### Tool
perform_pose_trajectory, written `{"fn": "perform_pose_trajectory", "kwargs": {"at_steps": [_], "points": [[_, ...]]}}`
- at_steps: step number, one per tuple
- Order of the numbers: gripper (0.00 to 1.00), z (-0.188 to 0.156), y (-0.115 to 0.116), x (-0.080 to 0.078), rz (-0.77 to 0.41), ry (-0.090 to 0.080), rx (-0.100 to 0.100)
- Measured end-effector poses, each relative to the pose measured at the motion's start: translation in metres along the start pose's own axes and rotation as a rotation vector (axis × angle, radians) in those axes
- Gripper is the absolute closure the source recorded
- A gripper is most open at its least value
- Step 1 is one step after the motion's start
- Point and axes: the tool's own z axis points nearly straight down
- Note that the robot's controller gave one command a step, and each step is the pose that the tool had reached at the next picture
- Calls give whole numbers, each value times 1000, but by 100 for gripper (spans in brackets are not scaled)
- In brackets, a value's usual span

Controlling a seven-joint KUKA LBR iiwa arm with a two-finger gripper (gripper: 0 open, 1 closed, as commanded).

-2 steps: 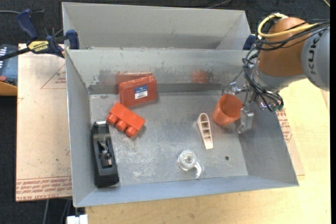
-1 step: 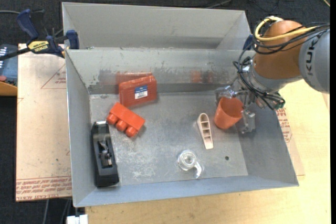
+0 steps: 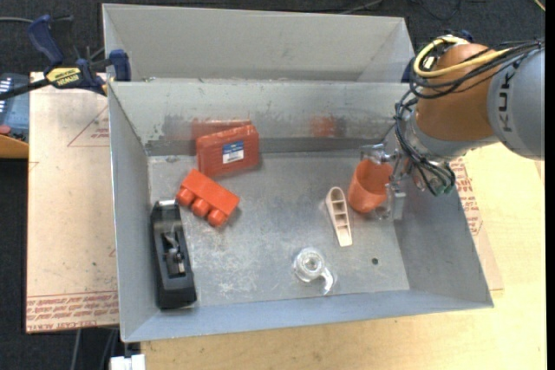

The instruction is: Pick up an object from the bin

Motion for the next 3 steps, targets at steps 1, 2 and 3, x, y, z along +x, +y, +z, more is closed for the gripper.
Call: {"fn": "perform_pose_trajectory", "kwargs": {"at_steps": [1,2,3], "points": [[100,0,0,0,0,-1,0],[100,0,2,-11,-268,-21,16],[100,1,3,-7,26,-23,9]]}}
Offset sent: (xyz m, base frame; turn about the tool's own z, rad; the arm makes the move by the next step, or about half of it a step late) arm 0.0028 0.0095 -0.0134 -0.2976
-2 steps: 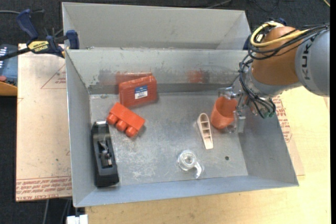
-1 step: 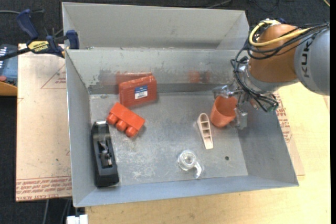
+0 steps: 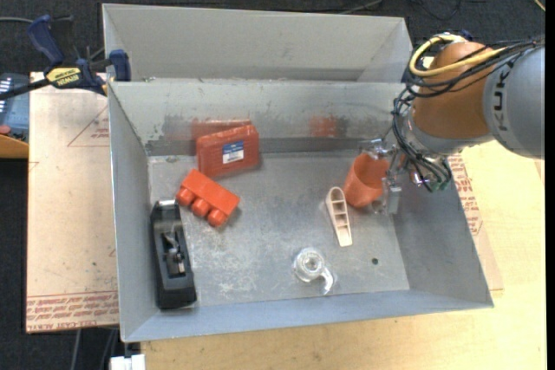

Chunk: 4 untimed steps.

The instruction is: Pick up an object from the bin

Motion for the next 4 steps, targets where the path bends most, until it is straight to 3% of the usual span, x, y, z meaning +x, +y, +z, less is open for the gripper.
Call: {"fn": "perform_pose_trajectory", "kwargs": {"at_steps": [1,2,3,4], "points": [[100,-97,0,-6,-193,6,-2],[100,-33,-12,14,-68,3,-2],[100,-79,-9,8,-78,4,-3],[100,-10,0,12,-19,3,-3]]}}
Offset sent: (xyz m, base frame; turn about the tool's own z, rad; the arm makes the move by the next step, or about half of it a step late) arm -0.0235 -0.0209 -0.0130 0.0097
